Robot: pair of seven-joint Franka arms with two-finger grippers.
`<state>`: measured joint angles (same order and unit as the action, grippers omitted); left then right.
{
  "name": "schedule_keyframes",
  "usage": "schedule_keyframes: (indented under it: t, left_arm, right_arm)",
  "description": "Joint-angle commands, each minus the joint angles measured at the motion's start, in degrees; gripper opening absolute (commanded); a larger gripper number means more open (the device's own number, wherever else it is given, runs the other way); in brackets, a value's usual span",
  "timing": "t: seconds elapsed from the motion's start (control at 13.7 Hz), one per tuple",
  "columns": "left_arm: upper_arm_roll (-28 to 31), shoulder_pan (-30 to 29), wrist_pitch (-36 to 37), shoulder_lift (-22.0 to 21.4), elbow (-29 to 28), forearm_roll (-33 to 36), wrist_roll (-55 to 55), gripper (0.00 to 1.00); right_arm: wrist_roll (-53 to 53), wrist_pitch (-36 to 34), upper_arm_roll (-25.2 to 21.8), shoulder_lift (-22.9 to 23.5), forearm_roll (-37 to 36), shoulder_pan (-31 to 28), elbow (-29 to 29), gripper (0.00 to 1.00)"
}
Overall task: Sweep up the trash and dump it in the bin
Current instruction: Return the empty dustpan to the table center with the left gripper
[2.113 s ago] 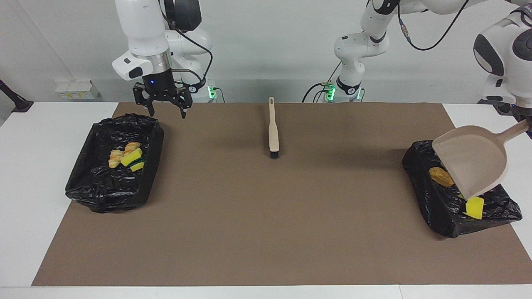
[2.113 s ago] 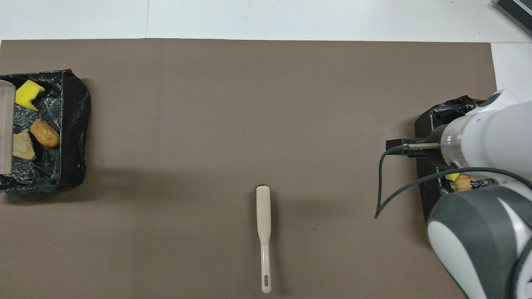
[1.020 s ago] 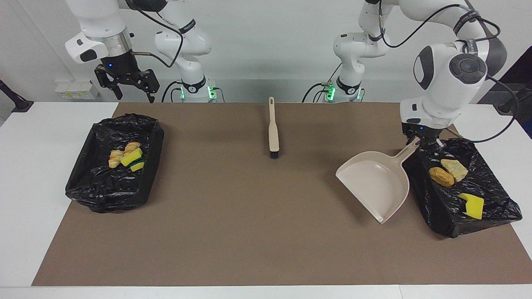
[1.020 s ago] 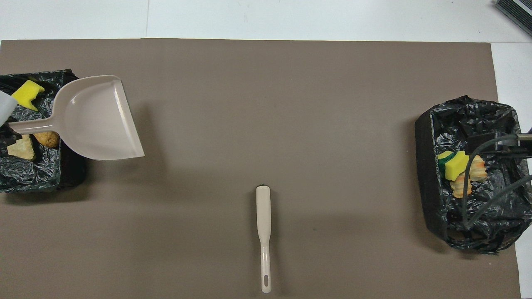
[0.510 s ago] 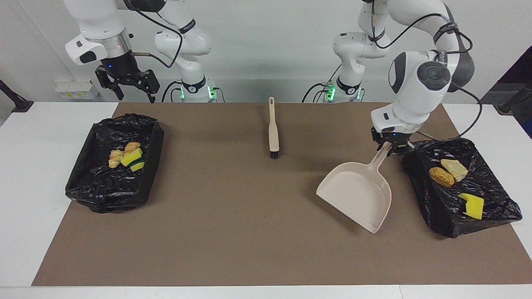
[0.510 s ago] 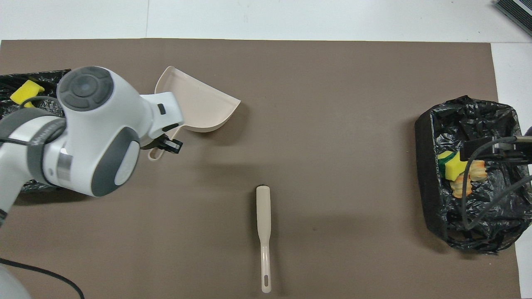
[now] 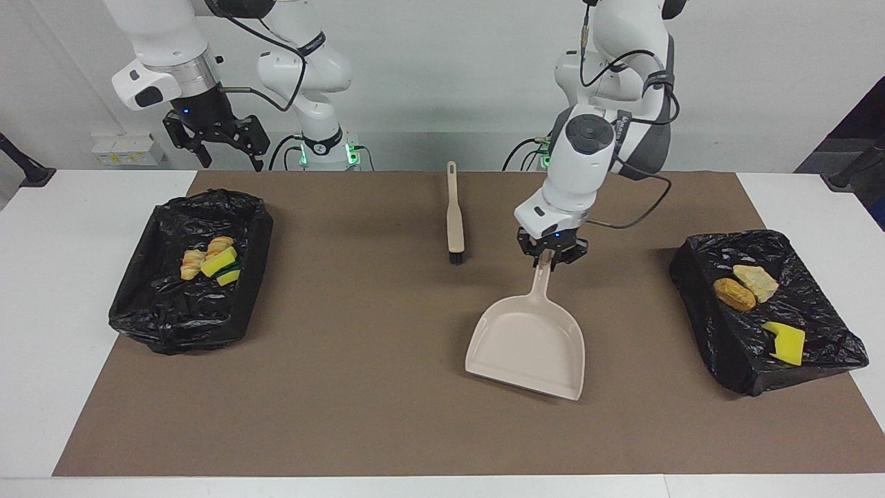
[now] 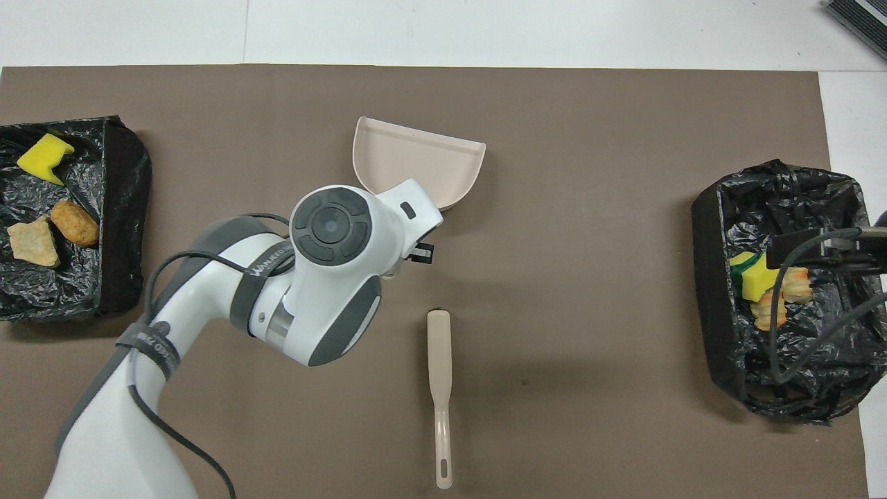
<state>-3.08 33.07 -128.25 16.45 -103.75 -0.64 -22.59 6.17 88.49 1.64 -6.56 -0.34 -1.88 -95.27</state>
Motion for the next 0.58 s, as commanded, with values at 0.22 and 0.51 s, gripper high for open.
schedule_keyframes:
  t: [0.22,0.51]
  left_arm:
    - [1.1,2.6,-5.2,1.6,-1.7,-4.1,-7.5,0.0]
    - [1.1,3.0,-2.9,0.6,-1.6,-4.7,-11.9,1.0]
  right_arm:
    - [-0.1,-0.4,0.5,-0.3,1.1,-1.0,-0.1,1.0]
    - [-0.1,-0.4,0.5,-0.3,1.1,-1.0,-0.1,1.0]
